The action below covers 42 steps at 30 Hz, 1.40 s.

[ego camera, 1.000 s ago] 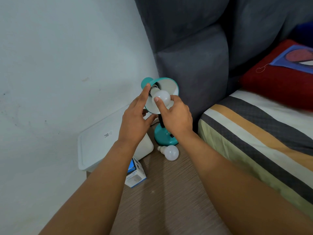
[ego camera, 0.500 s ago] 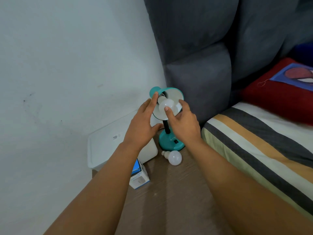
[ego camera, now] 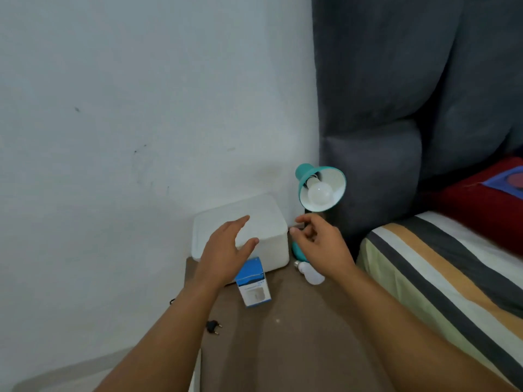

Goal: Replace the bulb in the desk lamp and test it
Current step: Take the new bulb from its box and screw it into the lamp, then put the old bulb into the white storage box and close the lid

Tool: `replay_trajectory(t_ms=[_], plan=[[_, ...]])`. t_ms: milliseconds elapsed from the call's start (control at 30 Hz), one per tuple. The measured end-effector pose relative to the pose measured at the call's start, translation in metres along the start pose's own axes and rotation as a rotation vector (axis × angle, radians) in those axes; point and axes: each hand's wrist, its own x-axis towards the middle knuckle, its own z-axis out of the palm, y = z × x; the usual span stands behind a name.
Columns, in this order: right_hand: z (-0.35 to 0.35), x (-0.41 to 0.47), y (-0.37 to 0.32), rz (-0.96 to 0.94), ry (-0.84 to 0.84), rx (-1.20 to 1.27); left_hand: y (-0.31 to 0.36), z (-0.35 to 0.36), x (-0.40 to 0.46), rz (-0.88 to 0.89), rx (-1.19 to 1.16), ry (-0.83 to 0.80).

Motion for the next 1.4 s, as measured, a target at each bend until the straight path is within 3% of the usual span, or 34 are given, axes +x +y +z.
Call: replay_trajectory(t_ms=[200,400,633,800,1000,1400], plan=[[0.035,0.005,0.016,0.0,-0.162,-0.084,-0.056,-0.011,-0.023,-0.172,-0.005,0.015],[0.05,0.028,0.03,-0.036,-0.116,-0.24,-0.095,-0.006,-0.019,-0.333,0.049,0.015],[0.065,0.068,0.056,0.133,-0.231,-0.23,-0.14,0.01,0.003,-0.499,-0.077,-0.12],[0.073,0.087,0.072,0.178,-0.344,-0.122,-0.145,0.014,0.005,-0.411,-0.288,-0.07],[0.076,0.091,0.078,0.013,-0.401,-0.009,-0.141,0.012,0.004,-0.323,-0.388,-0.019],[0.068,0.09,0.057,-0.106,-0.331,0.087,-0.13,-0.004,0.003,-0.317,-0.406,0.052]])
